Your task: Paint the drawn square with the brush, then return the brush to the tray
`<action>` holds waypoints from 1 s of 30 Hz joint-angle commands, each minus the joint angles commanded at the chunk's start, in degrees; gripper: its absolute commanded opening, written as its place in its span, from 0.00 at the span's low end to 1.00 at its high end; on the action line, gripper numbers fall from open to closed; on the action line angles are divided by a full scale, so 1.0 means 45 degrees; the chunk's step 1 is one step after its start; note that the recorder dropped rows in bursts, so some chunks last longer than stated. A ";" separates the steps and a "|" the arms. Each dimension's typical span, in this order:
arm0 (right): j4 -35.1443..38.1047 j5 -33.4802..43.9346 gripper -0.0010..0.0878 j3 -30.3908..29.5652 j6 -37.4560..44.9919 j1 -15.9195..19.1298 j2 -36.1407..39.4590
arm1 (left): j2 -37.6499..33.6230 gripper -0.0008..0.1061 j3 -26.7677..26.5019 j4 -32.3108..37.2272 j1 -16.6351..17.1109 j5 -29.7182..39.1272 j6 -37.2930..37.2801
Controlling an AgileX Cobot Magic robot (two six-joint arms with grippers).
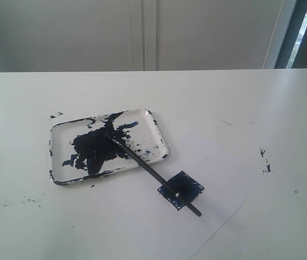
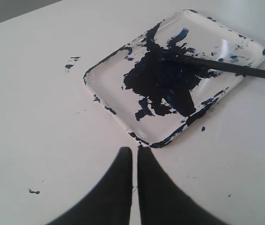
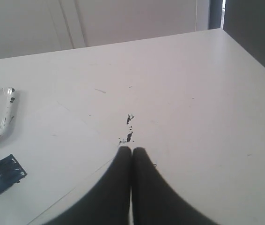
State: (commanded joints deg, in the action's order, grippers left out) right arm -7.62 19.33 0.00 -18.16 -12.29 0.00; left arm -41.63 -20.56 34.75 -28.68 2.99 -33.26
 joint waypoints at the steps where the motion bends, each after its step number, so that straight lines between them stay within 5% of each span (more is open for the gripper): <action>1: 0.0000 0.0030 0.01 0.0000 0.0000 0.0000 0.0000 | 0.0000 0.11 0.0000 0.0000 0.0000 0.0000 0.0000; 9: 0.0000 -0.0016 0.01 0.0000 0.1013 0.0000 0.0000 | 0.0000 0.11 0.0000 0.0000 0.0000 0.0000 0.0000; 12: 0.0311 0.0050 0.01 0.0000 0.6478 0.0000 0.0000 | 0.0000 0.11 0.0000 0.0000 0.0000 0.0000 0.0000; 13: 0.0345 0.0050 0.01 0.0000 0.6891 0.0000 0.0000 | 0.0000 0.11 0.0000 0.0000 0.0000 0.0000 0.0000; 19: 0.0636 0.0050 0.01 0.0000 0.5015 0.0000 0.0000 | 0.0000 0.11 0.0000 0.0000 0.0000 0.0000 0.0000; 30: 0.0636 0.0050 0.01 0.0000 0.4932 0.0000 0.0000 | 0.0041 0.11 0.0000 0.0000 0.0000 0.0002 0.0022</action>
State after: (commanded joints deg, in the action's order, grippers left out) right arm -4.76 19.55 0.00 4.04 -12.29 0.00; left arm -41.45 -20.56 34.75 -28.68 3.00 -33.16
